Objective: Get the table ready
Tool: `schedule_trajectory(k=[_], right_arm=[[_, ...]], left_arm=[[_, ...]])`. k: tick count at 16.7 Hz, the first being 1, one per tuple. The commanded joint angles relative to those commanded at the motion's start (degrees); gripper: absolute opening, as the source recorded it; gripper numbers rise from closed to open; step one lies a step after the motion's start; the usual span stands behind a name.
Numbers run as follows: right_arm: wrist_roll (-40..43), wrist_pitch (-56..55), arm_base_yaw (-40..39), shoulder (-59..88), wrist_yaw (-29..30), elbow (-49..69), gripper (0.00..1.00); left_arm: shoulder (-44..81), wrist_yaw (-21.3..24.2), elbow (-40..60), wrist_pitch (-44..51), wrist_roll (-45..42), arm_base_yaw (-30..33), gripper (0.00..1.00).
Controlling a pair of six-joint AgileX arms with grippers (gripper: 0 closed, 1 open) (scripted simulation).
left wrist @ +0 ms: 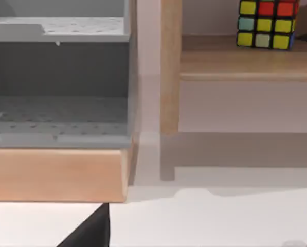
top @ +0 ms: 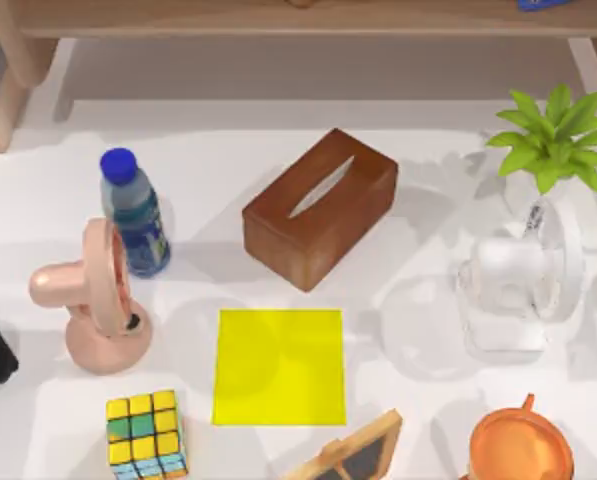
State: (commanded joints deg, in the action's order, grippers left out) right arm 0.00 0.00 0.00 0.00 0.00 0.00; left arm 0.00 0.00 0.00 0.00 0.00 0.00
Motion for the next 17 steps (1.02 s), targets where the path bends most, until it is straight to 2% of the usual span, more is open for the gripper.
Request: schedule_trajectory(k=[4, 8, 12, 17], right_arm=[[-0.1, 1.6, 0.7, 1.7, 0.2, 1.7, 1.00], [-0.4, 11.5, 4.3, 11.9, 1.4, 11.9, 1.00], [-0.7, 27.2, 9.8, 31.4, 3.3, 31.8, 1.00], [-0.7, 47.5, 16.5, 61.9, 5.1, 66.3, 1.00]], left_arm=[[0.0, 0.0, 0.0, 0.0, 0.0, 0.0, 1.00], [0.0, 0.0, 0.0, 0.0, 0.0, 0.0, 1.00], [0.0, 0.0, 0.0, 0.0, 0.0, 0.0, 1.00], [0.0, 0.0, 0.0, 0.0, 0.0, 0.0, 1.00]])
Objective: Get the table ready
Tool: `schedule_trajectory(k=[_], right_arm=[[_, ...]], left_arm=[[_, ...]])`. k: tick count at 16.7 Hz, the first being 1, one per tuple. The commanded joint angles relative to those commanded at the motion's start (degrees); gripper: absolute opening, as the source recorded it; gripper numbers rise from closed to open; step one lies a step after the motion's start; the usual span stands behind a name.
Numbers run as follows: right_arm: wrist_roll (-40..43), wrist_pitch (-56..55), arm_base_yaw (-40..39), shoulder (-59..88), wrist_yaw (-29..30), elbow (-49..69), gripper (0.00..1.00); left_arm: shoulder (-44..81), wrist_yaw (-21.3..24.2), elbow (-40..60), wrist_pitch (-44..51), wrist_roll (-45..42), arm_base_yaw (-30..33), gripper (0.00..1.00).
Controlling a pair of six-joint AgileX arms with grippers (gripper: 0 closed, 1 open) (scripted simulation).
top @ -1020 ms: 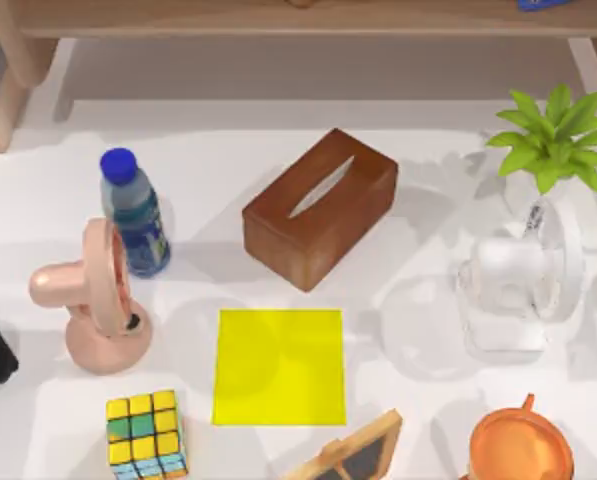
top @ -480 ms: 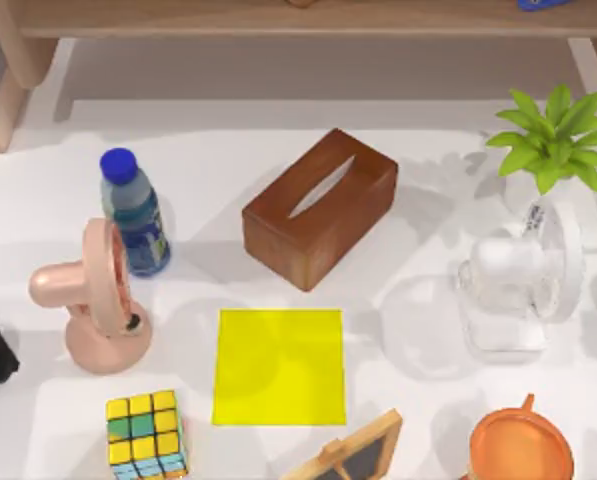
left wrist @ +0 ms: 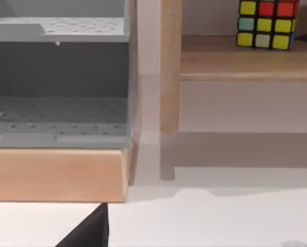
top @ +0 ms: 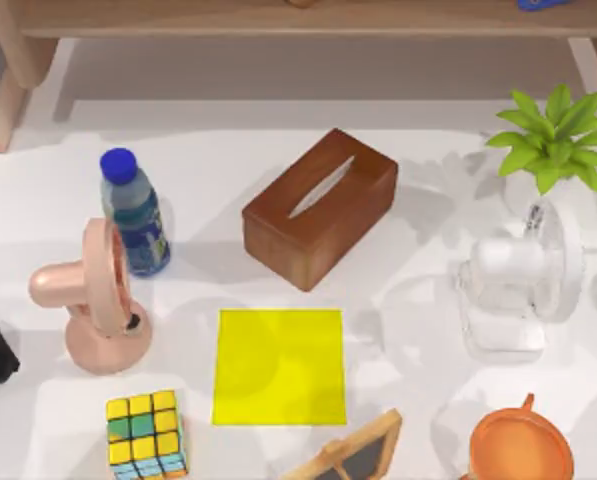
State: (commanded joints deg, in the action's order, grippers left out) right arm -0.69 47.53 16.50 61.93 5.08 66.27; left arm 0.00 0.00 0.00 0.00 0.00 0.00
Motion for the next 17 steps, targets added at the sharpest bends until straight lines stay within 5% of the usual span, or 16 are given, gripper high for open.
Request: schedule_trajectory(k=[10, 17], right_arm=[[4.5, 25.7, 4.7, 66.5, -3.2, 58.7, 1.00], [7.9, 29.9, 4.4, 86.0, -5.2, 74.7, 1.00]], left_arm=[[0.0, 0.0, 0.0, 0.0, 0.0, 0.0, 1.00], [0.0, 0.0, 0.0, 0.0, 0.0, 0.0, 1.00]])
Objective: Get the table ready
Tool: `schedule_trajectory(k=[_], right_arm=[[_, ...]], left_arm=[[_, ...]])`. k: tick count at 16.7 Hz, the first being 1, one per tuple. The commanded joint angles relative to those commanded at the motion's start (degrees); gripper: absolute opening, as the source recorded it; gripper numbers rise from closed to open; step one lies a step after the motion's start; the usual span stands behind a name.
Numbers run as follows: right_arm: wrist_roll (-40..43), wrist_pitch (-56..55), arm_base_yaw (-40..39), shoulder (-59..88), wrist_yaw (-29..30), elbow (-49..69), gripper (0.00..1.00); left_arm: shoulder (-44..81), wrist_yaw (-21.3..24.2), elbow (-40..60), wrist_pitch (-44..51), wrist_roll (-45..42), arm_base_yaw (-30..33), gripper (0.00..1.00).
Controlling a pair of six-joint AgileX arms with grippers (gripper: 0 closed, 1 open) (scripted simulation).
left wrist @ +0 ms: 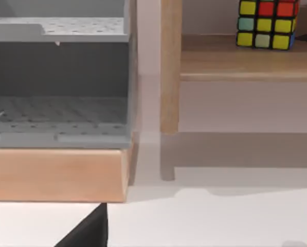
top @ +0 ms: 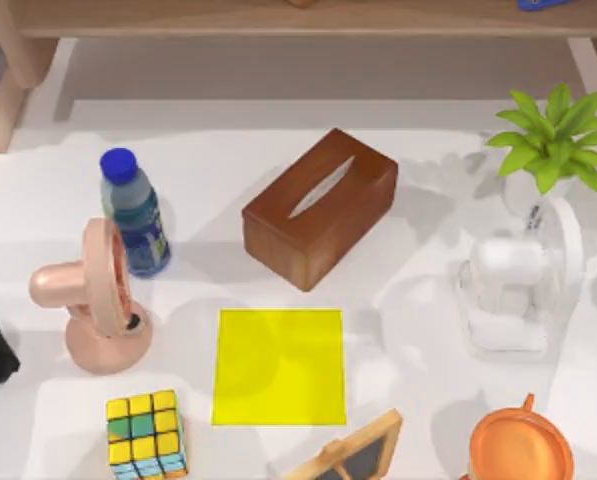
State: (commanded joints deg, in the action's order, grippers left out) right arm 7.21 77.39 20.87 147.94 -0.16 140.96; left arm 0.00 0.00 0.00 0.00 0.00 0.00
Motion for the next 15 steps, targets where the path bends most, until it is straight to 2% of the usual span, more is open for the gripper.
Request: schedule_trajectory(k=[8, 15], right_arm=[[0.1, -0.4, 0.2, 0.3, 0.0, -0.2, 1.00], [0.2, -5.1, 0.1, 0.4, 0.0, -4.8, 1.00]], left_arm=[[0.0, 0.0, 0.0, 0.0, 0.0, 0.0, 1.00], [0.0, 0.0, 0.0, 0.0, 0.0, 0.0, 1.00]])
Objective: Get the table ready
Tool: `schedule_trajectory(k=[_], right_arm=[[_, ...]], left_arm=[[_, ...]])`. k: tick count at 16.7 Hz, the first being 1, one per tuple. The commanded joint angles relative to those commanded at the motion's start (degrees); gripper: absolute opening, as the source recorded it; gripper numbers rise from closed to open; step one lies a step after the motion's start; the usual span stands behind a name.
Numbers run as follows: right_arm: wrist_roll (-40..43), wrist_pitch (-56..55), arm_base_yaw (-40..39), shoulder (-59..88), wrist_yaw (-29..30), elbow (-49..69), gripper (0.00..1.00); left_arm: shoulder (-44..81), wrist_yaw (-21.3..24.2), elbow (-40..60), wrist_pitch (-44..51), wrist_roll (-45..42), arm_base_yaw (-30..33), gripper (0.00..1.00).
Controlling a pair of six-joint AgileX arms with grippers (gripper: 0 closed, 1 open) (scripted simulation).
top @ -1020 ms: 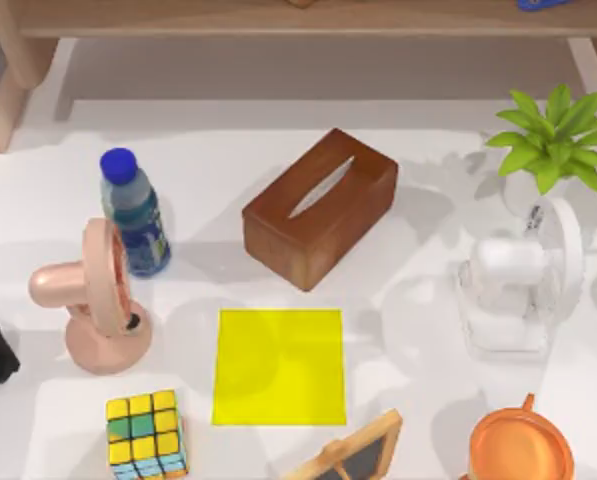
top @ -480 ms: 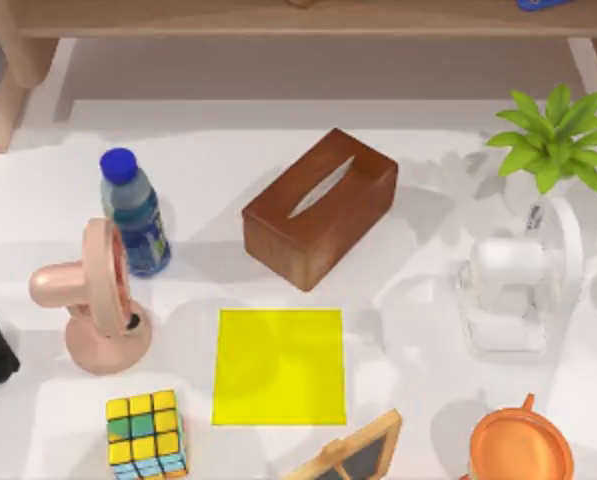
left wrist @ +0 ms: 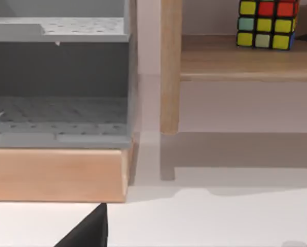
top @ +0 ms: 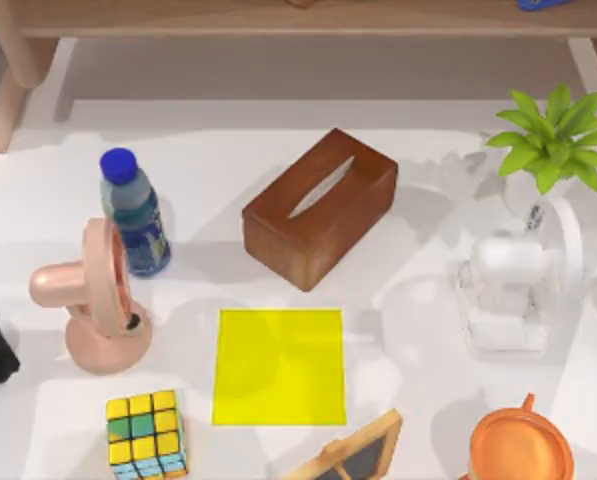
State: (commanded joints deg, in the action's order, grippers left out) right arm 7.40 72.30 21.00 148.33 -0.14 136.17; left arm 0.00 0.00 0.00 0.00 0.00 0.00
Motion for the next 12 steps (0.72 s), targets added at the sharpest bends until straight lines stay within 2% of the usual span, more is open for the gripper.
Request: schedule_trajectory(k=[6, 12], right_arm=[[-0.2, -1.3, -0.2, 0.6, -0.1, -0.5, 1.00], [-0.2, -1.3, -0.2, 0.6, -0.1, -0.5, 0.55]], left_arm=[[0.0, 0.0, 0.0, 0.0, 0.0, 0.0, 1.00], [0.0, 0.0, 0.0, 0.0, 0.0, 0.0, 1.00]])
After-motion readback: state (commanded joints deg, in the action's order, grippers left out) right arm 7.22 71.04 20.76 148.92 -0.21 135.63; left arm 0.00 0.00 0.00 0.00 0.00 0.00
